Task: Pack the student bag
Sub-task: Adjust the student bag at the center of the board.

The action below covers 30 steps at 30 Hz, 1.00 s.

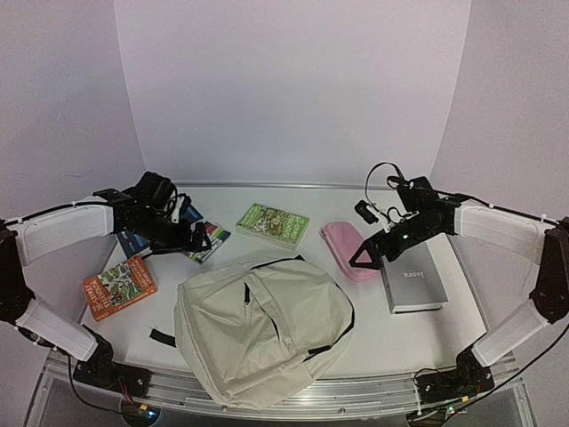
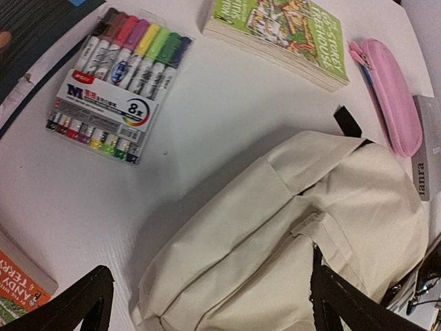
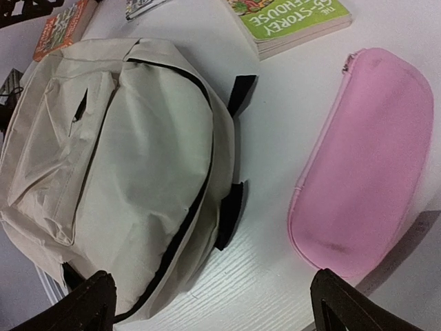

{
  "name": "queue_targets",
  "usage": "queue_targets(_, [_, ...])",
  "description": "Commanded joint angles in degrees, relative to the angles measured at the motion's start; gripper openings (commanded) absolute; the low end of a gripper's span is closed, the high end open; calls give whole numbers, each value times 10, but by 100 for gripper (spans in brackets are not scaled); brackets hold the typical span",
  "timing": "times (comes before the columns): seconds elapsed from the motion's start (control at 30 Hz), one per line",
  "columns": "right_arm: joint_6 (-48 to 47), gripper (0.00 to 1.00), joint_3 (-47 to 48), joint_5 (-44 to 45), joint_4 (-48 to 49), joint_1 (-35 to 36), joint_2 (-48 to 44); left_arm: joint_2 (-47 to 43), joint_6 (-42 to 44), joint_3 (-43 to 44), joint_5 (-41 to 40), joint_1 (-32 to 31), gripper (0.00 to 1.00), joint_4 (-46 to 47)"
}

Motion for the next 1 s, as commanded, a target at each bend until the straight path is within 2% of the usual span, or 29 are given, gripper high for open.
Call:
queue_targets(0.0, [-4, 98, 46, -22, -3, 34, 40, 10, 23, -1, 70, -9, 100, 3])
queue_targets(0.17, [7, 98, 68, -19, -5, 66, 85, 33, -1, -26, 67, -38, 100, -11])
queue_targets(0.3, [17, 98, 91, -16, -5, 74, 126, 40, -56, -41, 50, -51, 100, -32])
queue_targets(0.67, [38, 98, 110, -10, -3, 75, 205, -4, -229, -116, -58, -56, 99, -71])
queue_targets(0.83, [42, 89, 103, -27, -3, 75, 216, 4, -261, -135, -64, -56, 97, -53])
queue_targets(0.93, [43, 88, 101, -33, -3, 75, 217, 26, -257, -133, -60, -56, 92, -28])
queue_targets(0.97, [43, 88, 102, -34, -4, 75, 216, 35, -249, -130, -59, -56, 87, -15])
